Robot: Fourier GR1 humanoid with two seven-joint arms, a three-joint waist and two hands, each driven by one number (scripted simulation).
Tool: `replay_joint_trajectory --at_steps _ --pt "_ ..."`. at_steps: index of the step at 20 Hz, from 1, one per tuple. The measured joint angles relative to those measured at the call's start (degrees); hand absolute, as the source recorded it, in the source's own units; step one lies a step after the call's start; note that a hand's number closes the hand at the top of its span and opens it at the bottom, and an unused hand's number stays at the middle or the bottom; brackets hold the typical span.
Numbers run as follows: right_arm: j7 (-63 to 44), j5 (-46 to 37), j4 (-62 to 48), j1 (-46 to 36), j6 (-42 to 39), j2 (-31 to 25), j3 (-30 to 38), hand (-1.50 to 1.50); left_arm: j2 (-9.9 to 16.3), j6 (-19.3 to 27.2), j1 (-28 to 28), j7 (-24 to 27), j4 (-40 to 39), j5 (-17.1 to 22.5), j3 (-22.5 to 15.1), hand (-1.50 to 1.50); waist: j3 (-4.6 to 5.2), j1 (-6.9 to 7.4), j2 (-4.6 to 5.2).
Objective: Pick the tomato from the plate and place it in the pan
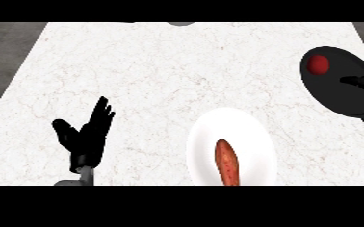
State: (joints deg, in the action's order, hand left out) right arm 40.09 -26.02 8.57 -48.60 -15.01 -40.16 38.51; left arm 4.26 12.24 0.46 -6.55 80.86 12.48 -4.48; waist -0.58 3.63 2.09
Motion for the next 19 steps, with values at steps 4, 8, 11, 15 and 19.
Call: replay_joint_trajectory --at_steps 4,8,11,15,19 --pt "1.6 1.8 -1.2 2.6 -9.4 -3.5 1.3 -1.50 0.1 -0.1 0.4 -0.3 0.5 0.4 0.3 0.00 -0.01 -0.40 -0.20" --pt "0.6 2.6 -0.7 4.7 -14.2 -5.9 1.4 -1.50 0.0 0.2 1.0 -0.2 0.6 0.1 0.2 0.00 0.03 -0.83 -0.49" --pt "0.7 2.9 0.2 7.0 -15.7 -7.0 1.1 -1.50 0.1 0.4 1.2 -0.3 1.0 0.1 0.4 0.00 0.00 -1.06 -0.62" --pt "0.5 3.5 1.4 8.9 -16.3 -7.6 0.8 -1.50 0.2 0.1 1.8 0.4 0.5 0.1 0.6 0.00 0.07 -1.30 -0.82" --pt "0.6 4.3 2.2 11.7 -16.9 -8.8 0.8 -1.50 0.0 0.7 1.4 -0.3 0.8 0.0 0.8 0.00 0.09 -1.67 -0.97"
